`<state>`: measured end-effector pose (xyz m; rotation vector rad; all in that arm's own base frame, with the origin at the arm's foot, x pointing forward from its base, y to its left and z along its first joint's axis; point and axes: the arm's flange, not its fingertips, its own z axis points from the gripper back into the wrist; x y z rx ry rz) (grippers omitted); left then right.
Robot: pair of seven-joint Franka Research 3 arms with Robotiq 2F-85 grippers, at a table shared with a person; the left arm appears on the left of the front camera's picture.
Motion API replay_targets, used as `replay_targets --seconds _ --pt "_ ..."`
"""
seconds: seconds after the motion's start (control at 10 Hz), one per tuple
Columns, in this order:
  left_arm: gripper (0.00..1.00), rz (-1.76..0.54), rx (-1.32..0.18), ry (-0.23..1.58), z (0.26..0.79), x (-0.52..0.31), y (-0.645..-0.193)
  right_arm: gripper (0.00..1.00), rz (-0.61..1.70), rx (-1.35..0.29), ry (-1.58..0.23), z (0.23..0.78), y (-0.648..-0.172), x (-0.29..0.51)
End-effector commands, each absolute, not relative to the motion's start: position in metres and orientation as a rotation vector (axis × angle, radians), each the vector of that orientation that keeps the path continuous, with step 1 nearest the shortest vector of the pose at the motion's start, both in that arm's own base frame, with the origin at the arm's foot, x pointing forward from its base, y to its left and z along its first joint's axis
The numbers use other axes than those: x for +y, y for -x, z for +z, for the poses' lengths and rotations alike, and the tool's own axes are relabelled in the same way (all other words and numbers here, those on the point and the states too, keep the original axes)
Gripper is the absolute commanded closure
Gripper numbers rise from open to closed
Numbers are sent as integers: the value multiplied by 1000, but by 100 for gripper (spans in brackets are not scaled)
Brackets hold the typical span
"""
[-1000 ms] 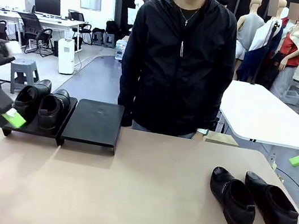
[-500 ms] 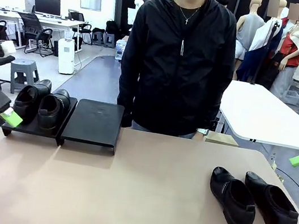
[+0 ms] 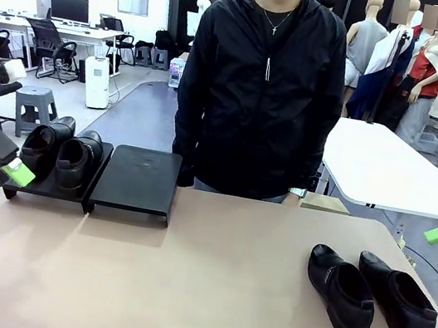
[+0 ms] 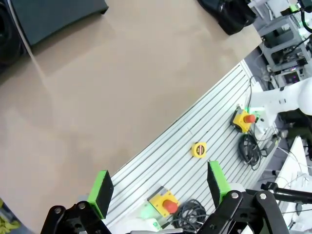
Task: Organize the shoes by placing them on the stand.
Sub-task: Pick up one Shoe and place it in the middle of the table.
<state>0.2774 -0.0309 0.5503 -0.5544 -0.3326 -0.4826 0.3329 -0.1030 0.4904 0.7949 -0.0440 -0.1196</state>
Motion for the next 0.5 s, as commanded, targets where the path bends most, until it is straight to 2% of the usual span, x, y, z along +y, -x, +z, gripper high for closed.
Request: replay_targets --seconds 0.0,0.3,0.4 --pt "0 -507 -335 577 551 -28 -277 0 -122 -36 -792 493 -332 -104" --pt "0 -507 -335 577 551 -28 -277 0 -120 -44 -795 490 -333 -103" --pt "0 -507 -335 577 551 -28 -277 0 -58 -18 -595 495 -364 -53"
